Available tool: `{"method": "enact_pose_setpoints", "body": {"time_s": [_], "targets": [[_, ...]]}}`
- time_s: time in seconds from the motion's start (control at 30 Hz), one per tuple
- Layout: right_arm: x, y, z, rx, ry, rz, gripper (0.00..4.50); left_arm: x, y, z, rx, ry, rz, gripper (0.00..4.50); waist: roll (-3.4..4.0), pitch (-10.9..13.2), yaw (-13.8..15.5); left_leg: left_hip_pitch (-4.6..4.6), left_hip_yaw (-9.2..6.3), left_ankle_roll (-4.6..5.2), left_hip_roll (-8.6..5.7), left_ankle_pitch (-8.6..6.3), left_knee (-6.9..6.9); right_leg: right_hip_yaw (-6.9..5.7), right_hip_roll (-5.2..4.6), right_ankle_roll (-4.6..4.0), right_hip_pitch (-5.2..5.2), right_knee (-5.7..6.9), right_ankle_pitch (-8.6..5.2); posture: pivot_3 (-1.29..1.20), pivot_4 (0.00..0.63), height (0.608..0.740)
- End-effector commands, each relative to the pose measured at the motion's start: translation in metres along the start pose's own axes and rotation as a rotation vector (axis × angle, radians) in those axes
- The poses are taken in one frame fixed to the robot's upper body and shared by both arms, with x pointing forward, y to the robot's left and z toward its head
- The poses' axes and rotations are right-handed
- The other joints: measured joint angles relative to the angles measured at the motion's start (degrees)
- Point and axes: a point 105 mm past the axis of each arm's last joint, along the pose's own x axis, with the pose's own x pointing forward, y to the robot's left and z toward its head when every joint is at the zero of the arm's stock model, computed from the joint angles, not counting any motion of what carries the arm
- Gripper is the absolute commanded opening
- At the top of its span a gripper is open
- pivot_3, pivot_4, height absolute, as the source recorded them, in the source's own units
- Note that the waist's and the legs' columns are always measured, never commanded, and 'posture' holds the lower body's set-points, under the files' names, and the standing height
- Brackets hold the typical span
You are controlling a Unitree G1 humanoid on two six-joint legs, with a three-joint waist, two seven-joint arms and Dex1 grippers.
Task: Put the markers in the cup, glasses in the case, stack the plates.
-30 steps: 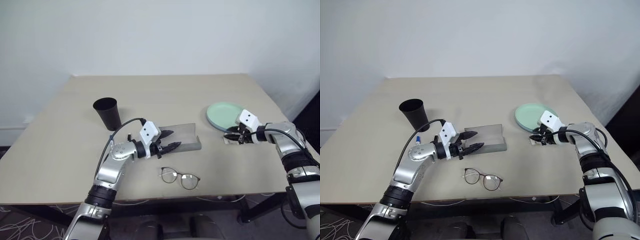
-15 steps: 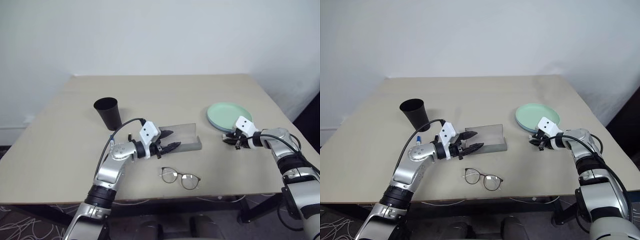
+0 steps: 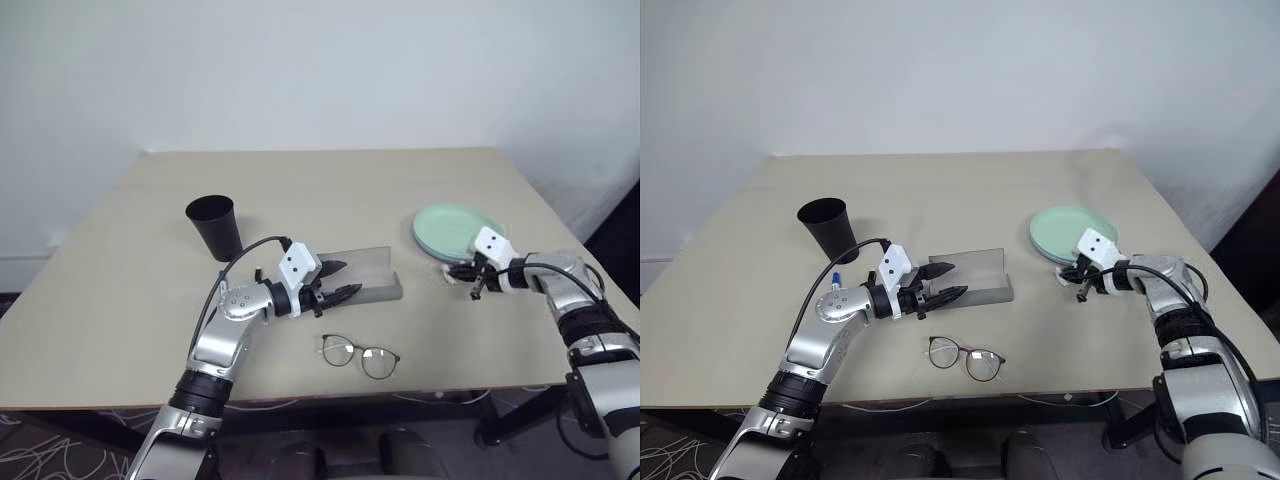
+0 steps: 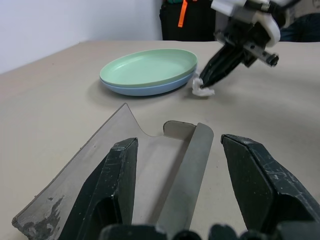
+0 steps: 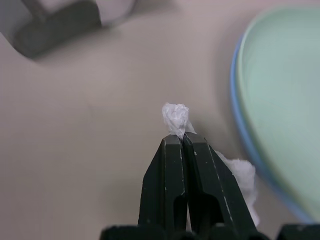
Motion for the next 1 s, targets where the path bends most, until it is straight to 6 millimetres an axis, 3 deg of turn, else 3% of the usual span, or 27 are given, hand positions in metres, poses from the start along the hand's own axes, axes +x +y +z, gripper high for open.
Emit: {"method": "enact_pose_setpoints", "body": {"time_s": [0.03, 0.2, 0.3, 0.43, 0.73, 0.83, 1.0], "targets": [[-0.017, -0.019, 0.043, -0.061, -0.131, -0.051, 0.06, 0.000, 0.001, 0.010, 0.025, -0.034, -0.002, 2.80, 0.00, 0.00, -0.01, 0.00, 0.00, 0.00, 0.00, 0.00, 0.00, 0.00, 0.00, 0.00, 0.00, 0.00, 0.00, 0.00, 0.000, 0.732], [-0.022, -0.035, 0.060, -0.073, -0.165, -0.125, 0.06, 0.001, 0.001, 0.011, 0.026, -0.036, -0.003, 2.80, 0.00, 0.00, 0.01, 0.00, 0.00, -0.01, 0.01, 0.00, 0.00, -0.01, -0.01, 0.00, 0.00, 0.00, 0.00, 0.00, 0.000, 0.732], [-0.020, -0.053, 0.053, -0.059, -0.101, -0.253, 0.06, 0.001, 0.001, 0.011, 0.027, -0.038, -0.003, 2.80, 0.01, 0.00, 0.00, -0.01, 0.02, -0.01, 0.01, -0.01, 0.00, -0.01, -0.02, 0.00, -0.02, -0.01, 0.00, 0.00, 0.000, 0.732], [-0.014, -0.062, 0.044, -0.015, -0.073, -0.335, 0.06, 0.002, 0.001, 0.012, 0.028, -0.040, -0.003, 2.80, 0.00, 0.00, 0.00, -0.02, 0.00, -0.01, 0.00, -0.01, -0.01, -0.01, -0.02, -0.01, -0.02, -0.01, 0.00, 0.00, 0.000, 0.732], [-0.002, -0.062, 0.028, 0.063, -0.028, -0.374, 0.06, 0.002, 0.001, 0.012, 0.030, -0.041, -0.001, 2.80, 0.02, -0.01, -0.05, -0.02, 0.00, 0.00, -0.02, 0.00, -0.08, 0.03, 0.00, -0.01, -0.02, -0.02, 0.01, 0.00, 0.000, 0.732], [-0.001, -0.061, 0.027, 0.079, -0.035, -0.366, 0.67, 0.001, 0.001, 0.012, 0.030, -0.040, 0.001, 2.80, 0.02, -0.01, -0.05, -0.01, 0.01, 0.01, -0.03, 0.00, -0.07, 0.04, 0.00, -0.01, -0.01, -0.01, 0.00, 0.00, 0.000, 0.732], [0.000, -0.059, 0.028, 0.089, -0.041, -0.346, 2.39, 0.001, 0.001, 0.012, 0.031, -0.039, 0.001, 2.80, 0.03, -0.01, -0.07, 0.00, 0.01, 0.03, -0.02, 0.02, -0.07, 0.06, 0.01, -0.01, -0.01, -0.01, 0.00, 0.00, 0.000, 0.732]]}}
